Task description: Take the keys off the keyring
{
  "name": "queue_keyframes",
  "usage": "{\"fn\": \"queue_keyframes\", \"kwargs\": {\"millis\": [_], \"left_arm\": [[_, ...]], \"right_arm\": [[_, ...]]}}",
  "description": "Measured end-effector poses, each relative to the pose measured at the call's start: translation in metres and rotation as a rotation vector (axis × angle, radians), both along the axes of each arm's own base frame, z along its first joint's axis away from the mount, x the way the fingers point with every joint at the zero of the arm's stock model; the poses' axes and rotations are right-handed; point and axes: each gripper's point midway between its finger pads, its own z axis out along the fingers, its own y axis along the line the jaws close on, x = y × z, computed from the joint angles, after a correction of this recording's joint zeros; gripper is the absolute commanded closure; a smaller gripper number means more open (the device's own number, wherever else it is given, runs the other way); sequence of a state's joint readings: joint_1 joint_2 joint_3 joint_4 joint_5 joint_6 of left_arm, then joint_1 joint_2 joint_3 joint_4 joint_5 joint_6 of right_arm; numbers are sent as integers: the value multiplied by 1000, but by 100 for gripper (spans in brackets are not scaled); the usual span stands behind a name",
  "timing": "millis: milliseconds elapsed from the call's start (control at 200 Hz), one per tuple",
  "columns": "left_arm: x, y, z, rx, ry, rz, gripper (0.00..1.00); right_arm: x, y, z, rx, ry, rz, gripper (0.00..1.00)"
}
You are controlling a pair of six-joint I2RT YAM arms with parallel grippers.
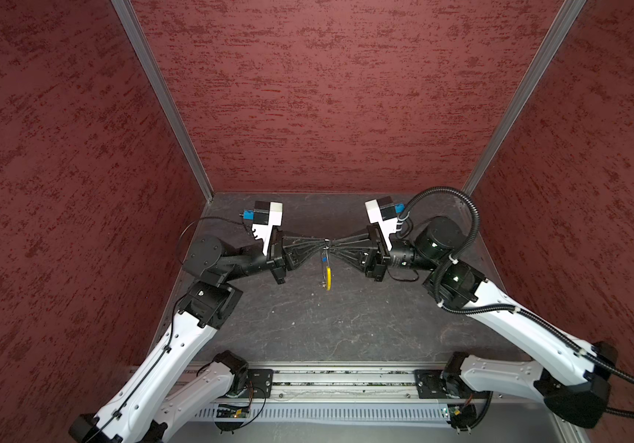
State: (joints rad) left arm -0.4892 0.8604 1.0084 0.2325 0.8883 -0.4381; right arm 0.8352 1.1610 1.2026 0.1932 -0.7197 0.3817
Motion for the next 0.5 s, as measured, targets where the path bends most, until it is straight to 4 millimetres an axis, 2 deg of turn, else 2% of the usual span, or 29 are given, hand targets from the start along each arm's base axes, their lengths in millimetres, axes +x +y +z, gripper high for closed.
{"fn": "queue_keyframes", "kwargs": {"millis": [396, 501], "left_arm": [[-3, -1, 2, -4, -9, -10, 100], [-2, -1, 2, -5, -3, -10, 100]], "right_arm": [[2, 2, 3, 17, -1, 2, 92], [3, 3, 3, 19, 2, 4, 98]]}}
